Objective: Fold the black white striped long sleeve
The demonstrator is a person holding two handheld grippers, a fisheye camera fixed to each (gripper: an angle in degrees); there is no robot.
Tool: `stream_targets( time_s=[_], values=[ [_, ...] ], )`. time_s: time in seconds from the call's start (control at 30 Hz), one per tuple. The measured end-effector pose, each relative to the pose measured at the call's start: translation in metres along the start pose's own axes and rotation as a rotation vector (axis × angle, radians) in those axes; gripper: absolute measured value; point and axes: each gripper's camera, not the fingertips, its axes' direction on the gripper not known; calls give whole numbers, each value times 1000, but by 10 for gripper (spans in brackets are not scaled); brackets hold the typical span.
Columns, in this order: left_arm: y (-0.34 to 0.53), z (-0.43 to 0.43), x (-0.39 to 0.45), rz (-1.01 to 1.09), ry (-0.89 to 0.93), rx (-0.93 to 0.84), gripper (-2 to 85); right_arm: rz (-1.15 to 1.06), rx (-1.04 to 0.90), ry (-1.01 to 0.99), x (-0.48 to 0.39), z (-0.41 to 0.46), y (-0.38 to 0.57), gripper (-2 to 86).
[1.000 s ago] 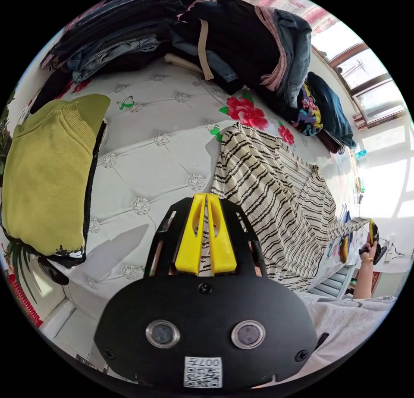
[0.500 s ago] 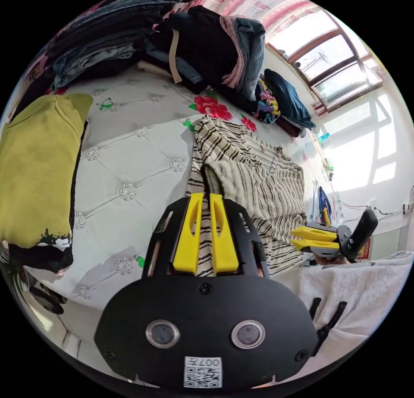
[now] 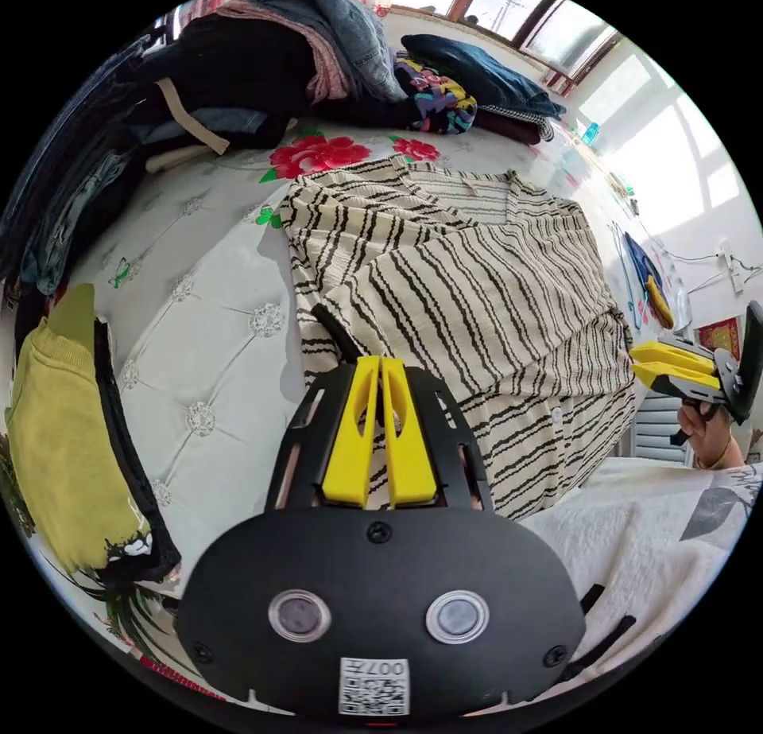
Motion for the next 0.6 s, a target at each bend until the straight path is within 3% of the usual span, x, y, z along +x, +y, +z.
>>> stream_targets(
  time_s=[0.27,0.47,0.6],
  values=[
    [47,-44,-6,-50,26,180,10,261,51,69,31,-22,53,65],
    [112,-46,-23,-84,1,132,56,445,40,164,56,-38,112,71],
    [174,-41,-40,-149,5,5,95,604,-26,206,86,-39,161,82]
  ],
)
